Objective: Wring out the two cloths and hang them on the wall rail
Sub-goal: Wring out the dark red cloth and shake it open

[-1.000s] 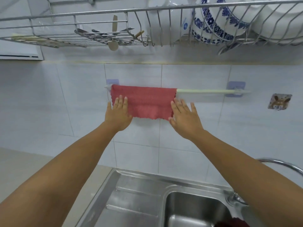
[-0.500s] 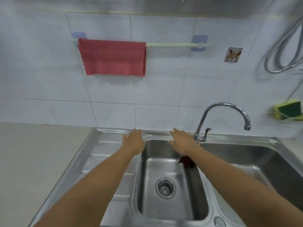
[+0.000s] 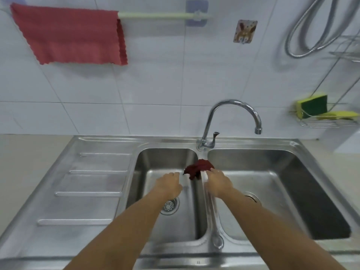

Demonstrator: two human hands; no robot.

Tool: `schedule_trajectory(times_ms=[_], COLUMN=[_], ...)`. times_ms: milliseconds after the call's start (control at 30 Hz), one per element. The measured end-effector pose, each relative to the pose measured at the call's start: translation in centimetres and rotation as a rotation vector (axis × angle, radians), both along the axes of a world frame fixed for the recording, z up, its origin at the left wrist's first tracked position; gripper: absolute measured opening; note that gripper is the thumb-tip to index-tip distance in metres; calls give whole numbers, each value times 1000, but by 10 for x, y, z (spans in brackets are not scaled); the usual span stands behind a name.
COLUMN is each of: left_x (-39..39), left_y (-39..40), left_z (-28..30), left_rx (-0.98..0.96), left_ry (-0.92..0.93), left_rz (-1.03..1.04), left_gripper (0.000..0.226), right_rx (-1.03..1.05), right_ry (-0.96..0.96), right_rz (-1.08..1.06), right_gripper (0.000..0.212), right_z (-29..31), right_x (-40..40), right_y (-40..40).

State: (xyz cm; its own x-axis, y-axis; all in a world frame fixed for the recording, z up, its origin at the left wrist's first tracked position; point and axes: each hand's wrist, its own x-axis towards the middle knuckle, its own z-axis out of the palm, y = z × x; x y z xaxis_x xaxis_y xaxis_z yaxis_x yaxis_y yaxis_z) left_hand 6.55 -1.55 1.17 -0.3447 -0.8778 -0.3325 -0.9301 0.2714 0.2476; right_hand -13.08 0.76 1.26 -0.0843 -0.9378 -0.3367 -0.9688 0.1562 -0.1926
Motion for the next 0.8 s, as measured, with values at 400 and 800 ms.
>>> schedule_trajectory(times_ms=[400,800], left_x=[-94,-130], left_y=[-46,-86], left_z=[-21,-40], left_rx=[-3,-74], left_ry=[54,69], left_rz=[-65,-30], left_gripper=[40,25], right_rx=[-2,-87], right_ry=[-181,-160], right_rz=[-74,-28], right_gripper=[49,48], right_z=[-39,-63], right_x=[-59,-63], right_y=[-40,-56])
